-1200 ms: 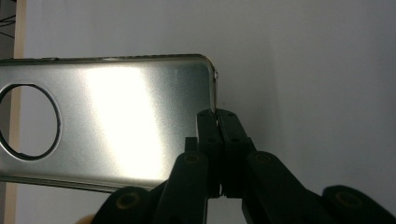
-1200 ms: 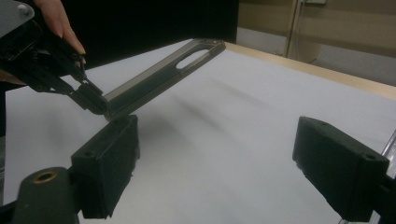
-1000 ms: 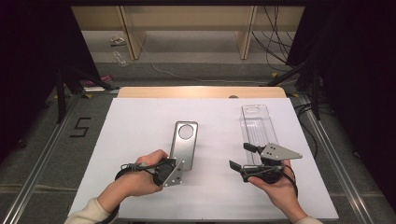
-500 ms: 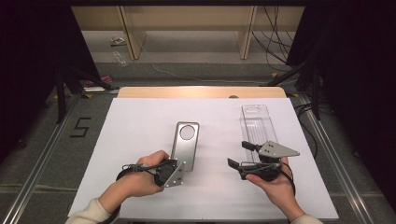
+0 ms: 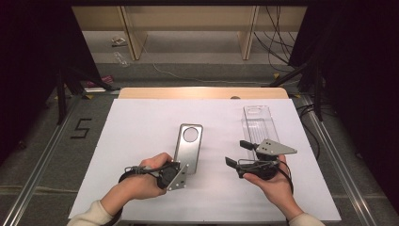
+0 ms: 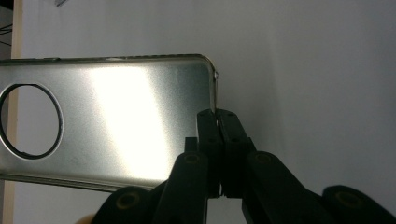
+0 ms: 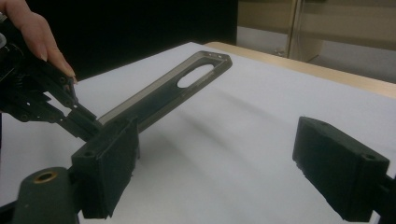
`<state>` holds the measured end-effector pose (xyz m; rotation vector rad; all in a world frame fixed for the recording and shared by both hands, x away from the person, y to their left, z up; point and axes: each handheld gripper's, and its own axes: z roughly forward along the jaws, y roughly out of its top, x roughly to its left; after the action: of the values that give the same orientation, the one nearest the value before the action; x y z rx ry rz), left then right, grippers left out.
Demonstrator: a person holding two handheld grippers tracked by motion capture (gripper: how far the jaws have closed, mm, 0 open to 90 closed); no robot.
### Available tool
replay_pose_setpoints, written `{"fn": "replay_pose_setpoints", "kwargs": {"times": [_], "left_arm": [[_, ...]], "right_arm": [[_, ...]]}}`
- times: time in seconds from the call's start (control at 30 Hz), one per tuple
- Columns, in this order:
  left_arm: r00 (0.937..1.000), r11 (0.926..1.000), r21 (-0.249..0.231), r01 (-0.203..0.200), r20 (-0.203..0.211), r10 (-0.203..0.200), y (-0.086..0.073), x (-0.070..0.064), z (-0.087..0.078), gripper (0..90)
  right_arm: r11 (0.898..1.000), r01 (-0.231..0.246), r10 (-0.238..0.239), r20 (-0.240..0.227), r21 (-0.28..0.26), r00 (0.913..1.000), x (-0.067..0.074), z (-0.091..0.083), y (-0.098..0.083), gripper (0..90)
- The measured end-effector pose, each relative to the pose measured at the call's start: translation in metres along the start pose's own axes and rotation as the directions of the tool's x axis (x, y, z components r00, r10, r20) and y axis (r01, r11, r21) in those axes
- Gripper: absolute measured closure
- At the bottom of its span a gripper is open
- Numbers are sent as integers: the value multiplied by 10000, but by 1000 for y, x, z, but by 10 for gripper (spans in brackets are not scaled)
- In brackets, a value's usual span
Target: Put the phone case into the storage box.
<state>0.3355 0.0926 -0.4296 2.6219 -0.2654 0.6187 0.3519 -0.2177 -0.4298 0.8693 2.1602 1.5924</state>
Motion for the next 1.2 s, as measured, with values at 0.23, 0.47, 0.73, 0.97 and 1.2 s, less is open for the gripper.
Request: {"fn": "replay_pose_setpoints", "kwargs": {"times": [0.23,0.47,0.73,0.97,1.2], "left_arm": [[10000,10000,-32,-24,-2,24,2,-1,1,884],[10000,9999,-69,-81,19,81,4,-1,1,883],[9999,9999,-107,-121,41,122,6,-3,1,883],[9997,9997,-106,-235,64,236,8,-3,2,884],[9996,9996,-140,-264,72,265,10,-4,2,883]], "right_arm": [[10000,-34,34,-9,9,10000,1,7,4,160],[10000,-79,79,-5,53,10000,2,17,8,161],[9998,-170,170,28,96,9999,-1,26,11,161],[9995,-293,293,11,142,9996,-2,34,14,161],[9989,-432,431,55,173,9991,-3,41,17,161]]}}
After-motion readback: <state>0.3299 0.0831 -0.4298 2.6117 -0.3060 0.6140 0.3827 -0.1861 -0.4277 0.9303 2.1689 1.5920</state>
